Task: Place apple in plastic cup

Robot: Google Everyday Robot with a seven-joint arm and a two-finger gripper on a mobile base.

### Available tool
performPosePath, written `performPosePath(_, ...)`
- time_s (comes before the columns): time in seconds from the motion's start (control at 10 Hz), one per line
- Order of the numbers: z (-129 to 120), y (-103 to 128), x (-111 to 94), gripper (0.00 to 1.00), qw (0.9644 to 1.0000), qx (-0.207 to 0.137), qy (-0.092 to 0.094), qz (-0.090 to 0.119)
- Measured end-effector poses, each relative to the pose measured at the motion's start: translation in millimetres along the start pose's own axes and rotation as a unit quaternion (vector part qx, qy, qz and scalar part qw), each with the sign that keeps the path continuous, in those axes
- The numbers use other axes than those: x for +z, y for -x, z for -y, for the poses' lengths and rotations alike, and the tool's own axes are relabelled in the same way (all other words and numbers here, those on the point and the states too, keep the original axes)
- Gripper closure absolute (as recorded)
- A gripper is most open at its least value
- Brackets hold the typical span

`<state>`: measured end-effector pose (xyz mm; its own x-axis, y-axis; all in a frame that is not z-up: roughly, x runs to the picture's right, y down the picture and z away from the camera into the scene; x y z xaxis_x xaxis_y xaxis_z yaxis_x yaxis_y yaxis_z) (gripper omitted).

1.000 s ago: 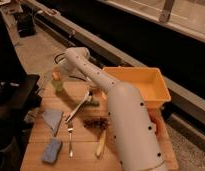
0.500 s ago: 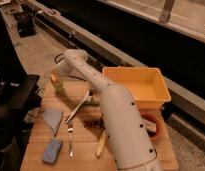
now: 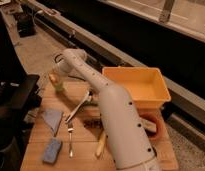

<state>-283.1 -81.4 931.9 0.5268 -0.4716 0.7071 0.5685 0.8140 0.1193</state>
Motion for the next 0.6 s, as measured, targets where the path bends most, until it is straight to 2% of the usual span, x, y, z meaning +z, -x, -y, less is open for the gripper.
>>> performPosePath(0.4, 0, -3, -7, 0.31, 0.9999, 0.001, 0.002, -0.010)
performPosePath(0.6, 5, -2, -18, 0.31, 0.9996, -0.007, -0.001, -0.026)
